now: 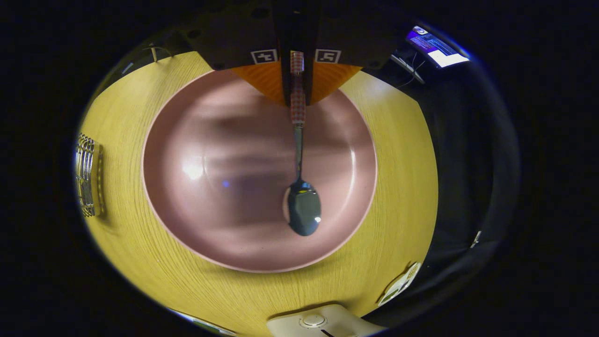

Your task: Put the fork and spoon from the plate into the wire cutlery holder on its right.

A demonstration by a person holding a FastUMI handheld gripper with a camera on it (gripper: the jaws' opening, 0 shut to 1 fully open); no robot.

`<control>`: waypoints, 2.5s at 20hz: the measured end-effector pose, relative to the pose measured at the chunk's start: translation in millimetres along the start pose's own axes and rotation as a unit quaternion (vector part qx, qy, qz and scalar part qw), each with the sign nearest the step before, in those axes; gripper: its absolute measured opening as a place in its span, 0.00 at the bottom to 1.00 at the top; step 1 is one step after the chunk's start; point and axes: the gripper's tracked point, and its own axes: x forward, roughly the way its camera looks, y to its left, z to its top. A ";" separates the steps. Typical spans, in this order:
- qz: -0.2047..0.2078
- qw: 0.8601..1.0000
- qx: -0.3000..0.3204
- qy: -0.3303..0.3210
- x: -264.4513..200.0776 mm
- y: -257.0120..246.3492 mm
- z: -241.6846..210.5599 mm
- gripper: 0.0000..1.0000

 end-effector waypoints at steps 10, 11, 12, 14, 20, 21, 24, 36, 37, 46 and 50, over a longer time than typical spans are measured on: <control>0.039 0.997 -0.061 -0.029 -56.0 -6.1 7.4 0.14; 0.045 0.996 -0.067 -0.033 -65.1 -4.8 7.5 0.14; 0.052 0.995 -0.072 -0.035 -75.6 -3.4 7.6 0.14; 0.056 0.994 -0.088 -0.045 -100.5 -6.0 8.9 0.14; 0.082 0.991 -0.075 -0.072 -186.1 -32.9 20.0 0.14; 0.087 0.991 -0.066 -0.074 -199.9 -40.4 20.8 0.14; 0.080 0.993 -0.040 -0.076 -236.0 -78.8 27.1 0.14; -0.001 0.997 -0.005 0.073 -272.2 -202.9 2.5 0.14; -0.012 0.996 -0.005 0.089 -269.3 -209.4 0.8 0.14; -0.074 0.976 0.019 0.203 -245.9 -226.8 16.5 0.14; -0.103 0.969 0.014 0.224 -238.3 -229.1 28.1 0.14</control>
